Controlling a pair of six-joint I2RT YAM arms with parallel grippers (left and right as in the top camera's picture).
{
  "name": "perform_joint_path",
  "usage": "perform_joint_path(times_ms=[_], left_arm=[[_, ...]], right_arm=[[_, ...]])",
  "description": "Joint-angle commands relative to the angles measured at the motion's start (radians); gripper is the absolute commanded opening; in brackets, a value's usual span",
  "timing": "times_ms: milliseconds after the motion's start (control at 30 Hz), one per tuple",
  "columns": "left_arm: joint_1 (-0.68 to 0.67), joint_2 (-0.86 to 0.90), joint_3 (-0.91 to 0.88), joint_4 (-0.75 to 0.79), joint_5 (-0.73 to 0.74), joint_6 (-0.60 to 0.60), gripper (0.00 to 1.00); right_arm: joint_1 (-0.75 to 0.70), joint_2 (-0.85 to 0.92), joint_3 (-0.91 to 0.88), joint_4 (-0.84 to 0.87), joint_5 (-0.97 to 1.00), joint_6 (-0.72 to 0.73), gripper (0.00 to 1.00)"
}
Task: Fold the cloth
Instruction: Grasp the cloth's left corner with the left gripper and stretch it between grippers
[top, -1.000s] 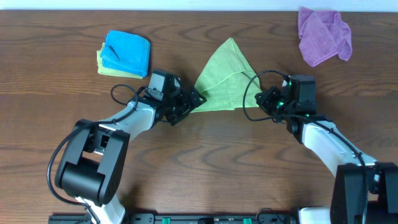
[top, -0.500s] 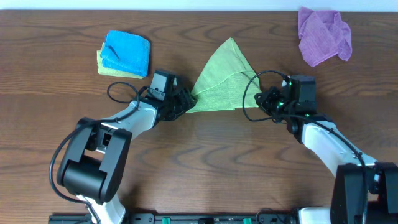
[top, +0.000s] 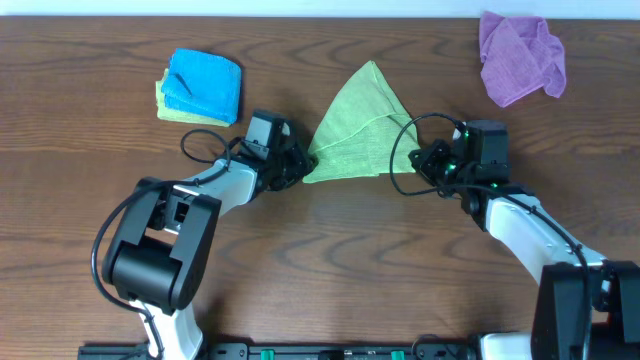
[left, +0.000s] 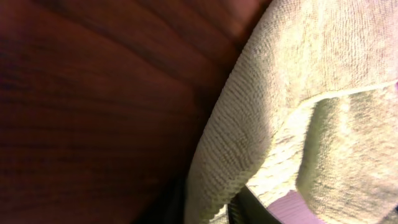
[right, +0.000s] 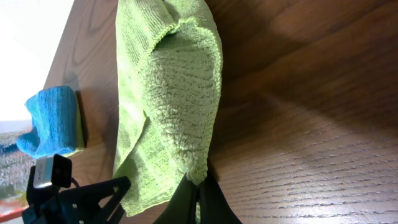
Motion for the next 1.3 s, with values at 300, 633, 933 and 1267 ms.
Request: perform_joint_path(times_ms=[300,633,933,1267], left_arm=[[0.018,0.034,-0.017,-0.018,0.014,0.095,0.06],[0.22,-0.169,0.011,-0.169,0.121,0.179,0.06],[0.245,-0.386,0.013,-0.27,0.134,0.111,0.06],[0.245,-0.537,0.102,-0.272,0.109,-0.007,0.06]], right_arm=[[-0.009,-0.019,-0.006,0.003,-0.008,-0.077,0.01],[-0.056,-0.109,-0.003,-0.032,-0.021,-0.146,0.01],[-0.057,-0.211,-0.003,-0.095,-0.118,-0.119,0.01],[-0.065,-0.446,0.071,-0.158,-0.13,-0.075,0.01]])
